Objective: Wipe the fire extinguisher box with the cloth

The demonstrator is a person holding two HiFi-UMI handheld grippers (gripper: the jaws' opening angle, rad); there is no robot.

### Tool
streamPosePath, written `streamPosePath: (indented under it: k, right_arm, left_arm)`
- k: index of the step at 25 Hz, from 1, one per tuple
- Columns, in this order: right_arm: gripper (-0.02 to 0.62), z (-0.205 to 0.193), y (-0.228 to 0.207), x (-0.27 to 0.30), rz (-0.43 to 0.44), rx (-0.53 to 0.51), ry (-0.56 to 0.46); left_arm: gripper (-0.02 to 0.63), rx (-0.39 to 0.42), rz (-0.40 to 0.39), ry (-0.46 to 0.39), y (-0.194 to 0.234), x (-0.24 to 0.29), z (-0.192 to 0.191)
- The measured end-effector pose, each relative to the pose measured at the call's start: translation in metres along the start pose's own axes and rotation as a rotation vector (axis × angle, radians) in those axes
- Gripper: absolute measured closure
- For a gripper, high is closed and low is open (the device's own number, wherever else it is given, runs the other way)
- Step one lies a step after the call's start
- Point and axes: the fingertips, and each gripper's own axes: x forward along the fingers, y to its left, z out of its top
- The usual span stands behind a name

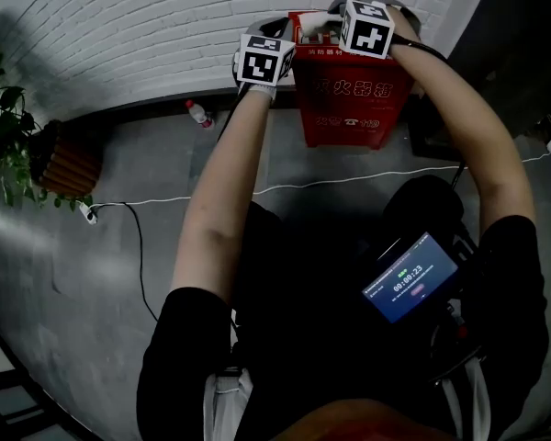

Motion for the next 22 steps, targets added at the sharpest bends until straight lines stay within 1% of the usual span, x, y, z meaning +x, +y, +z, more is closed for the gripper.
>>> streamPosePath:
  k: [3,6,10,13,15,17,22]
  right_arm:
    - [0.512,0.004,-0.035,0.019,-0.066,-0.013,0.016]
    - [0.512,0.003,-0.058,0.045,-0.108,-0.008,0.031]
    - [0.512,0.003,-0.071,0.084,-0.134,0.038,0.035]
    - [0.511,-0.005,-0.071,0.116,-0.134,0.032,0.061]
    - [0.511,-0.011,-0.067,0.136,-0.121,0.017,0.081]
    - [0.511,-0.013,-0.057,0.151,-0.085,0.012,0.094]
    - [0.514,-0.011,-0.029,0.157,0.07,0.013,0.112]
  left_arm:
    - [0.607,0.0,0.012,-0.001,0.013,0.004,-0.004]
    - [0.607,0.002,0.007,0.014,0.022,0.012,-0.009]
    - [0.607,-0.003,0.006,0.018,0.041,0.026,-0.019]
    - [0.606,-0.013,0.005,0.003,0.05,0.037,-0.024]
    - [0.607,-0.013,0.006,0.02,0.055,0.046,-0.039]
    - [0.607,-0.015,0.012,0.039,0.061,0.053,-0.056]
    - [0.607,-0.063,0.016,0.042,0.065,0.051,-0.073]
